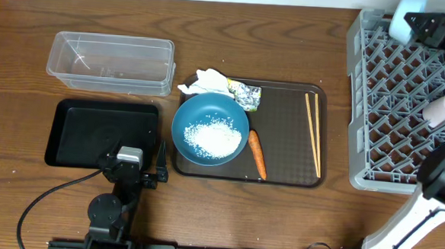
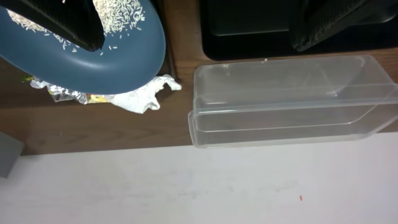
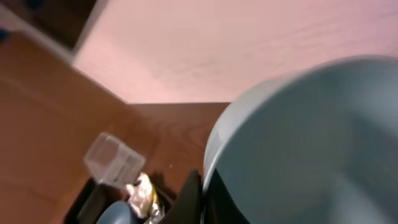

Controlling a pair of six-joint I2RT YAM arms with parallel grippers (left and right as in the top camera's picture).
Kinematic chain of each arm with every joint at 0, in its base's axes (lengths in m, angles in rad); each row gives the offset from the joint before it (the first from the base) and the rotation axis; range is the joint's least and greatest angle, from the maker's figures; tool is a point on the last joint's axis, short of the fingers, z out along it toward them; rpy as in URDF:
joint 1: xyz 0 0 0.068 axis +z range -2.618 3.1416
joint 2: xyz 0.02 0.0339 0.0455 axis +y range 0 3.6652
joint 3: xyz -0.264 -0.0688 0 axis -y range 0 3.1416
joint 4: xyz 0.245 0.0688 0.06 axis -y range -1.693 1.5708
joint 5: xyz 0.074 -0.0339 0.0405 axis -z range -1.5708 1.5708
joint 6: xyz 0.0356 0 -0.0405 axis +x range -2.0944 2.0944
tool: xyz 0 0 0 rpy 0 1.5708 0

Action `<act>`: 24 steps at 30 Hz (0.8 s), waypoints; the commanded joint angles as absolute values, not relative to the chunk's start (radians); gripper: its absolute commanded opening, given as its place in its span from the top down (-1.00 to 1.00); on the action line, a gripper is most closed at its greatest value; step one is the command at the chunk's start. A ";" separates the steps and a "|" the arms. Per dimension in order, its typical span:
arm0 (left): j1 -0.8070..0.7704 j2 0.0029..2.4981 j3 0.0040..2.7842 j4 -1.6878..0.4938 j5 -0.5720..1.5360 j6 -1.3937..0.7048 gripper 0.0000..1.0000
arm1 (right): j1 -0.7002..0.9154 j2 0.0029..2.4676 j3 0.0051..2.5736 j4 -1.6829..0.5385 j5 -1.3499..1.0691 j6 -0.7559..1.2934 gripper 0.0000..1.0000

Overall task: Sort waste into correct bins and load items into the dishwasher rack
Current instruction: 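Place the light-blue cup upside down in the rack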

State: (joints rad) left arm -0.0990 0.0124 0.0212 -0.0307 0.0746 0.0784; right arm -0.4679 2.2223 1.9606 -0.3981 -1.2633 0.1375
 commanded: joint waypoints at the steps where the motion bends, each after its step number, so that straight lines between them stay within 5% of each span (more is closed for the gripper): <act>1: -0.095 0.010 0.004 -0.064 0.085 0.074 -0.96 | -0.471 2.305 1.968 -0.294 -1.427 0.331 0.98; 9: -0.095 0.010 0.004 -0.064 0.085 0.074 -0.96 | -0.481 2.403 1.968 -0.112 -1.471 0.517 0.98; 24: -0.095 0.010 0.004 -0.064 0.085 0.074 -0.95 | -0.578 2.408 1.967 -0.268 -1.439 0.500 0.77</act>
